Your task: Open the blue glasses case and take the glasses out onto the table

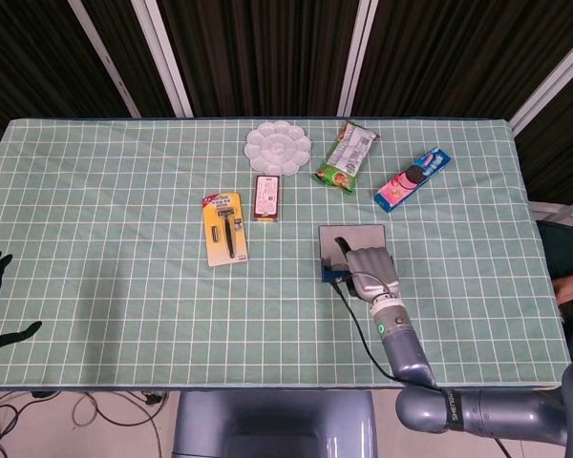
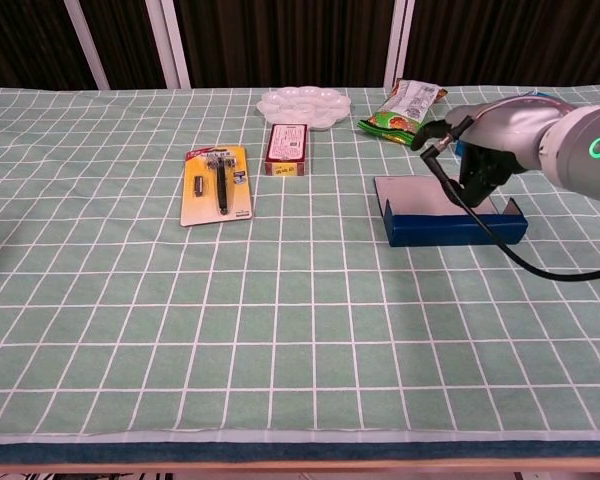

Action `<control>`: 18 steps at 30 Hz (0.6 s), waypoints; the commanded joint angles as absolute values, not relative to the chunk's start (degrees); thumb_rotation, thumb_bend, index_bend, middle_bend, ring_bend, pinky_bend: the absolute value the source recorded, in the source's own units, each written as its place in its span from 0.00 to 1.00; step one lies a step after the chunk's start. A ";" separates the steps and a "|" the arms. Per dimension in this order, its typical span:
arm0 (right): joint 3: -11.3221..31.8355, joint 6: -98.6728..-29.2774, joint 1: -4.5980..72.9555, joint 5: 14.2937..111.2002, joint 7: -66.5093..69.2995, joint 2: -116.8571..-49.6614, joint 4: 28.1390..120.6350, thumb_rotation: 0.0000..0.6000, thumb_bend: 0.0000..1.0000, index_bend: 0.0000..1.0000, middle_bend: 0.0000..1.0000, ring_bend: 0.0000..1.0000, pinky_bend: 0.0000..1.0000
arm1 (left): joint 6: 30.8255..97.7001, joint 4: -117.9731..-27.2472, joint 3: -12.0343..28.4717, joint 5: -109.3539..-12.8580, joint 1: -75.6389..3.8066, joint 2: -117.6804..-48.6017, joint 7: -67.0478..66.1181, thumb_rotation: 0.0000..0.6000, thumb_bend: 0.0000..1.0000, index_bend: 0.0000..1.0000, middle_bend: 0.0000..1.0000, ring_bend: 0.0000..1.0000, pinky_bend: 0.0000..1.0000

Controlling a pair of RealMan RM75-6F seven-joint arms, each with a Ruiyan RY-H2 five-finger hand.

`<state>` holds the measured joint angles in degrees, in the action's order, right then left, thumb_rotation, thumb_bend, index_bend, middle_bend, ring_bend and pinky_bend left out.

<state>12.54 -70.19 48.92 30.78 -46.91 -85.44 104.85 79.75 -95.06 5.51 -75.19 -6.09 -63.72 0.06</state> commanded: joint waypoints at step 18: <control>11.11 -68.90 49.87 23.99 -46.69 -90.37 101.93 1.00 0.76 0.18 1.00 1.00 1.00 | 79.22 -94.83 5.67 -74.71 -6.30 -63.59 0.34 1.00 0.04 0.00 0.00 0.00 0.00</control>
